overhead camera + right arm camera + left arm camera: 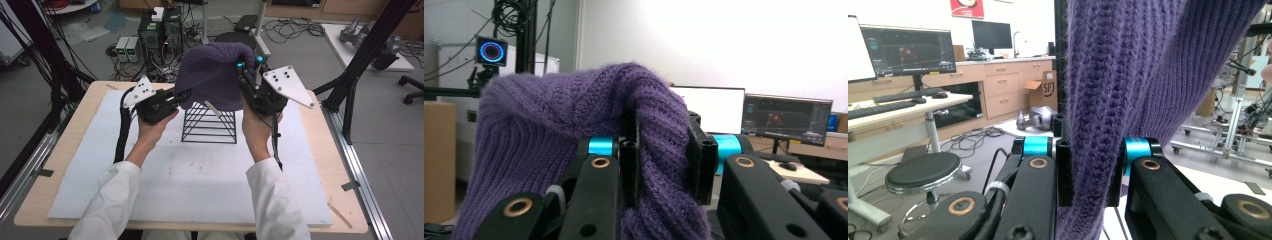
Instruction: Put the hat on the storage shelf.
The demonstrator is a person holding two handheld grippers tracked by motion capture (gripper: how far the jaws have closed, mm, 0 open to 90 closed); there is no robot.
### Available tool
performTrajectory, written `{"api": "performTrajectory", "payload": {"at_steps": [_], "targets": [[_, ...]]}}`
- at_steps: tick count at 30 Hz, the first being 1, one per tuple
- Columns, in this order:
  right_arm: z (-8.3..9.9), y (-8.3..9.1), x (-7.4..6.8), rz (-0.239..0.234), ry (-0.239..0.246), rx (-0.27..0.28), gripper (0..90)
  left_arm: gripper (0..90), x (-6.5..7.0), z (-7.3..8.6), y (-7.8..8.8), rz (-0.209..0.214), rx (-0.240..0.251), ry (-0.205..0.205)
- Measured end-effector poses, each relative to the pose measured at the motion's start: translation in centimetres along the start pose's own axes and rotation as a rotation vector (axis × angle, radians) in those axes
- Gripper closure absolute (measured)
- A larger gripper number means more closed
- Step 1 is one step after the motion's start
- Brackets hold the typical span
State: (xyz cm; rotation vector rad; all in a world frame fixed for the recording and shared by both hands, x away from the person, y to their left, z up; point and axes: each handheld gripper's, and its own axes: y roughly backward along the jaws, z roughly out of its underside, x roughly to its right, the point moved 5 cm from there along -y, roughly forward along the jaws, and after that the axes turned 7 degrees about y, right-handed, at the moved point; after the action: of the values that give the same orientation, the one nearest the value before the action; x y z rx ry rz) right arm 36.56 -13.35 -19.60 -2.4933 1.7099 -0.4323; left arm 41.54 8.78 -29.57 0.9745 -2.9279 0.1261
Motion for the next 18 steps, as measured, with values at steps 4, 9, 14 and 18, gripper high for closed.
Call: {"api": "performTrajectory", "payload": {"at_steps": [4, 9, 14, 18], "targets": [[-0.2, -0.3, 0.7, 0.015, 0.018, -0.006, 72.9, 81.6, 0.0, -0.2, -0.9, 0.003, -0.004, 0.002], [0.0, -0.4, 1.6, 0.027, 0.031, -0.018, 72.9, 81.5, 0.1, 0.2, -2.0, 0.023, -0.013, 0.009], [0.9, -0.6, 2.0, 0.033, 0.037, -0.047, 72.9, 81.3, 0.2, 1.3, -2.9, 0.035, -0.043, 0.035], [1.7, -0.5, 1.9, 0.038, 0.052, -0.064, 72.9, 81.3, 0.0, 2.3, -3.1, 0.043, -0.072, 0.047]]}}
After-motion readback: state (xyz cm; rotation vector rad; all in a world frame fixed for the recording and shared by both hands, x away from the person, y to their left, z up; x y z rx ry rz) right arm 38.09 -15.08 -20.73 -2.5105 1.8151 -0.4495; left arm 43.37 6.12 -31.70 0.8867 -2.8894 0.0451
